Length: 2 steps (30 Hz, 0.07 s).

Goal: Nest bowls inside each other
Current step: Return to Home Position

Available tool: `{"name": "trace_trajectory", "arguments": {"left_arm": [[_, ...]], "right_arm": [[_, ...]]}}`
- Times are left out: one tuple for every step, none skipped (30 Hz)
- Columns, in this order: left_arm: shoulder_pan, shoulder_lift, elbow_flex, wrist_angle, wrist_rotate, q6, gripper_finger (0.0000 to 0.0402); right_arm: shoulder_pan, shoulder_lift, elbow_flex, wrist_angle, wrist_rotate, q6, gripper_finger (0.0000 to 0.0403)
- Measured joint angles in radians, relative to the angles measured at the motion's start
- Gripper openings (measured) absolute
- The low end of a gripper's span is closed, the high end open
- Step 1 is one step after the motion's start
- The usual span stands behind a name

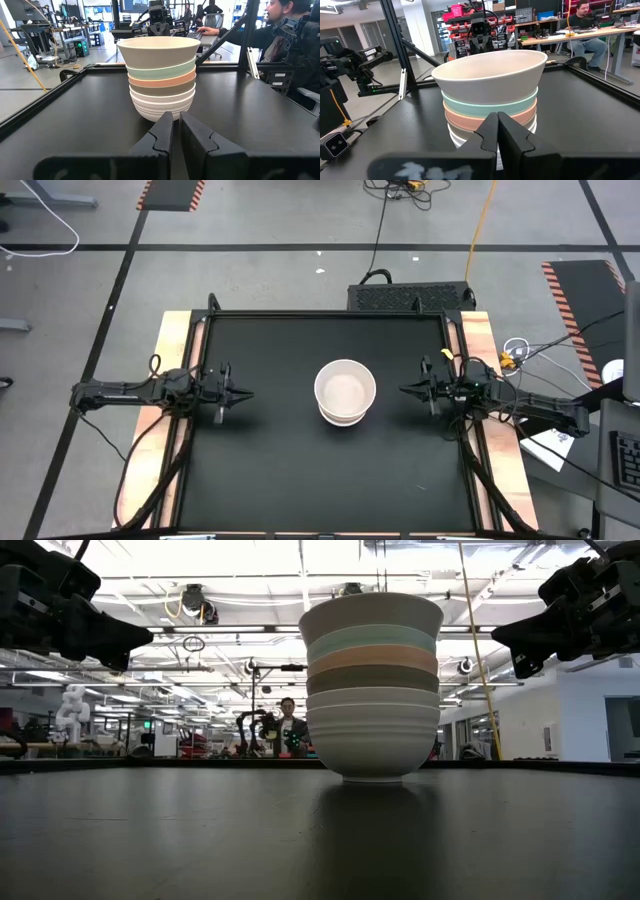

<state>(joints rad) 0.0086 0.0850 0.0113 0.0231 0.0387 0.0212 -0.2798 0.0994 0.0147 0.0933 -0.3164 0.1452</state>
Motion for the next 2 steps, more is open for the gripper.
{"name": "trace_trajectory", "arguments": {"left_arm": [[0.000,0.000,0.000,0.000,0.000,0.000,0.0035],[0.000,0.000,0.000,0.000,0.000,0.000,0.0035]], "right_arm": [[0.000,0.000,0.000,0.000,0.000,0.000,0.0000],[0.000,0.000,0.000,0.000,0.000,0.000,0.0000]]}}
